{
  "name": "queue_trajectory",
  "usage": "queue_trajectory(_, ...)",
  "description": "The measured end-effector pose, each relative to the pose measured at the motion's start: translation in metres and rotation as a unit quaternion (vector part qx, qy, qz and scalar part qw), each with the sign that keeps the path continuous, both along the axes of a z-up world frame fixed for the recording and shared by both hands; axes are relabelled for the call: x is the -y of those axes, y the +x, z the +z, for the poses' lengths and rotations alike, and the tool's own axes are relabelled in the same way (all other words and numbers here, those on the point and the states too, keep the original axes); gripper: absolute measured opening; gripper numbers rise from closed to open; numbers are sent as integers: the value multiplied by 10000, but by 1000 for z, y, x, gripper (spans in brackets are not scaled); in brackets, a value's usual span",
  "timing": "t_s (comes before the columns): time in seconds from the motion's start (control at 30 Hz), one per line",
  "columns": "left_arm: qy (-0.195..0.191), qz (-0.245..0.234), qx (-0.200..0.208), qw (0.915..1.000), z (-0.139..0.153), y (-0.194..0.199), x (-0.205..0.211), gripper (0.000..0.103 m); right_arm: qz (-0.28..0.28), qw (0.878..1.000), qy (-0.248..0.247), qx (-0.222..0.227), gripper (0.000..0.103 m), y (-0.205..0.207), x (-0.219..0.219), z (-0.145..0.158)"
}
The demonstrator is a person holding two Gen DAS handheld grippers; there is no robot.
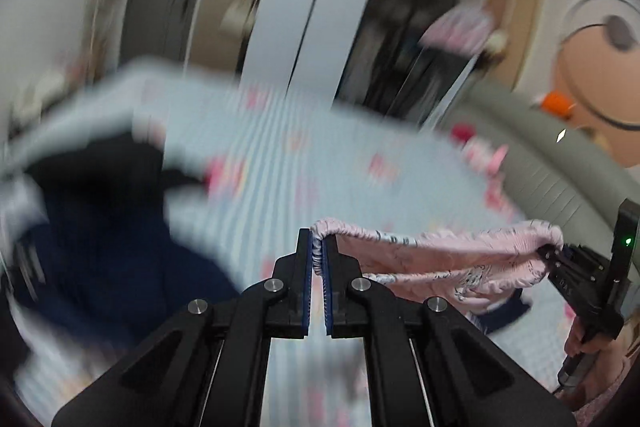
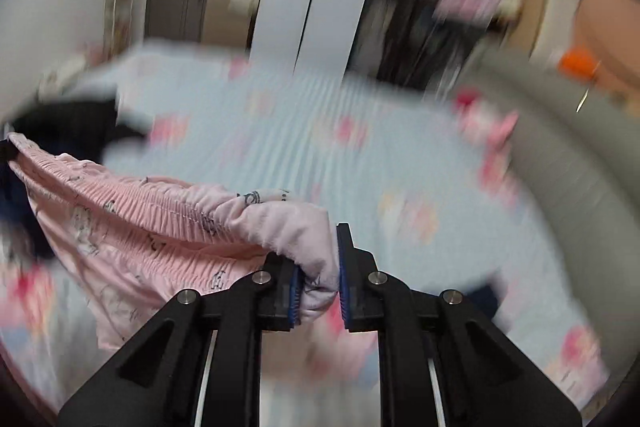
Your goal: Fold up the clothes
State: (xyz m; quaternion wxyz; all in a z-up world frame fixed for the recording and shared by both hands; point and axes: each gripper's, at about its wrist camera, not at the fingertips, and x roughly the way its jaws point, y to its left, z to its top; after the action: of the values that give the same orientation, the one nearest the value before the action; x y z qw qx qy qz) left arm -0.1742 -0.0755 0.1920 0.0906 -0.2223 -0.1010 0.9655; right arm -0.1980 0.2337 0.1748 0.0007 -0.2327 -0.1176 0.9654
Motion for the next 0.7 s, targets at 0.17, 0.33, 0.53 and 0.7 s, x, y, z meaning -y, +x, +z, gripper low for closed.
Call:
queue_trajectory(0.17, -247, -92, -636, 9976, 61, 15, -3, 9, 156, 9935, -929, -641, 30, 24, -18, 82)
queue_trajectory(0.33, -362, -231, 203, 9989, -23, 31, -2, 9, 337, 9838, -1729, 329, 24, 46, -39, 6)
queue_trajectory(0.53, -310, -400, 2019, 9781, -189, 49, -13, 9, 13, 9597, -1787, 2168, 22, 88, -37, -167)
queue_trajectory(0.7, -377, -416, 2582, 9645, -271, 69, -30, 11, 232, 9531, -1240, 2752, 24, 119, -18, -231)
